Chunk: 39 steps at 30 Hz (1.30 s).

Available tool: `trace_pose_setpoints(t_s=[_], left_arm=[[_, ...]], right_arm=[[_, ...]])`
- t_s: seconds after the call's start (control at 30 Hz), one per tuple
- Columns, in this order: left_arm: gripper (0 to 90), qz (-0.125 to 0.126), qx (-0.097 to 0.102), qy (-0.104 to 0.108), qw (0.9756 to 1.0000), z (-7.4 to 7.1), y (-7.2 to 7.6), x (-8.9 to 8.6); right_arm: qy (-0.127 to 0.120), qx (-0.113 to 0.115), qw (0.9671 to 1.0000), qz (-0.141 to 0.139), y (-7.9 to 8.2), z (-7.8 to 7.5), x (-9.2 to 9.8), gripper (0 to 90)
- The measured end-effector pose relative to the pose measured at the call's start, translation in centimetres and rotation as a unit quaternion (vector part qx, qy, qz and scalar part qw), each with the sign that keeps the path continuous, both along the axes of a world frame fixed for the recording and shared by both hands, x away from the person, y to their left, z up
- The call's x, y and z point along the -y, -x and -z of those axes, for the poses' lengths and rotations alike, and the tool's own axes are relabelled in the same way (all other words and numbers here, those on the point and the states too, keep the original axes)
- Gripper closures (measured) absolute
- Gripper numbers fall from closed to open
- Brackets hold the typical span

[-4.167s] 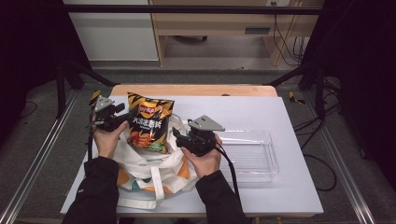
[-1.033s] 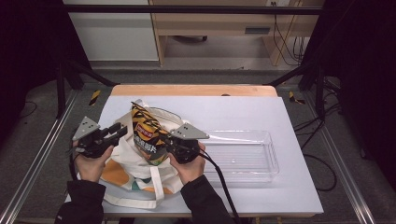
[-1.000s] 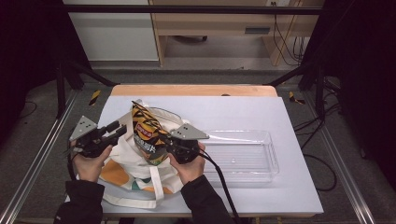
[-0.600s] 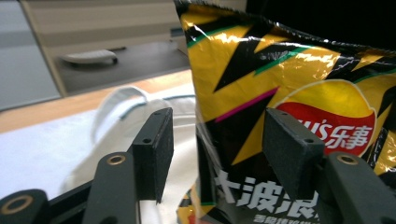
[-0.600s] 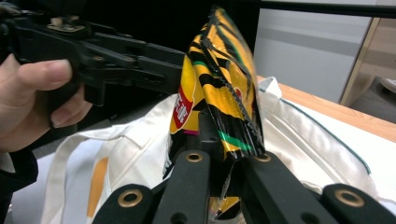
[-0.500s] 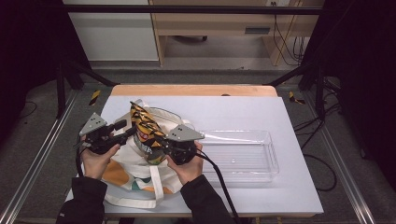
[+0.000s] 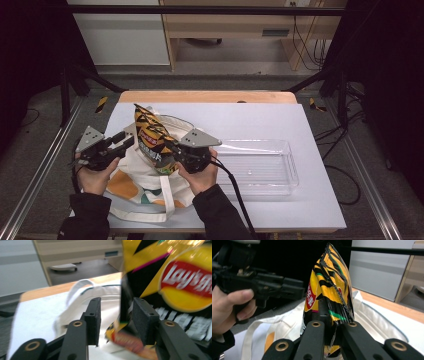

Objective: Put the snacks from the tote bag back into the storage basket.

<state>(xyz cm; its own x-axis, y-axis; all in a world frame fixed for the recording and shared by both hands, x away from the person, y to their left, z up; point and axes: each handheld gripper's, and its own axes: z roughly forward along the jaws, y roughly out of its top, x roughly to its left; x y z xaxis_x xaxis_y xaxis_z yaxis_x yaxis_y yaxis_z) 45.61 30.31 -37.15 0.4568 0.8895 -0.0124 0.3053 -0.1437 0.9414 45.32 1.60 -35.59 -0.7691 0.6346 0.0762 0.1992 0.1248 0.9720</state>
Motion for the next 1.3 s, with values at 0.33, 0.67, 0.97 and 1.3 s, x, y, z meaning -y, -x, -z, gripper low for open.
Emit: trace_pose_setpoints(t_s=[0.33,0.67,0.97,1.3], left_arm=[[49.9,-0.033,-0.003,0.000,0.9995,1.1,2.0,-2.6],[35.9,-0.044,0.009,-0.021,0.9988,1.9,3.3,-2.6],[26.0,-0.066,-0.002,-0.013,0.9978,2.2,3.7,-3.2],[24.7,-0.072,-0.006,-0.004,0.9974,2.4,4.0,-3.8]], right_arm=[[-0.026,0.012,0.9995,-0.009,-0.1,-3.8,0.6,90.0],[-0.028,0.031,0.9991,-0.003,0.1,-7.8,2.4,90.0],[-0.027,0.041,0.9988,-0.002,0.1,-11.0,5.4,90.0],[-0.021,0.044,0.9985,0.024,0.4,-12.5,9.3,90.0]])
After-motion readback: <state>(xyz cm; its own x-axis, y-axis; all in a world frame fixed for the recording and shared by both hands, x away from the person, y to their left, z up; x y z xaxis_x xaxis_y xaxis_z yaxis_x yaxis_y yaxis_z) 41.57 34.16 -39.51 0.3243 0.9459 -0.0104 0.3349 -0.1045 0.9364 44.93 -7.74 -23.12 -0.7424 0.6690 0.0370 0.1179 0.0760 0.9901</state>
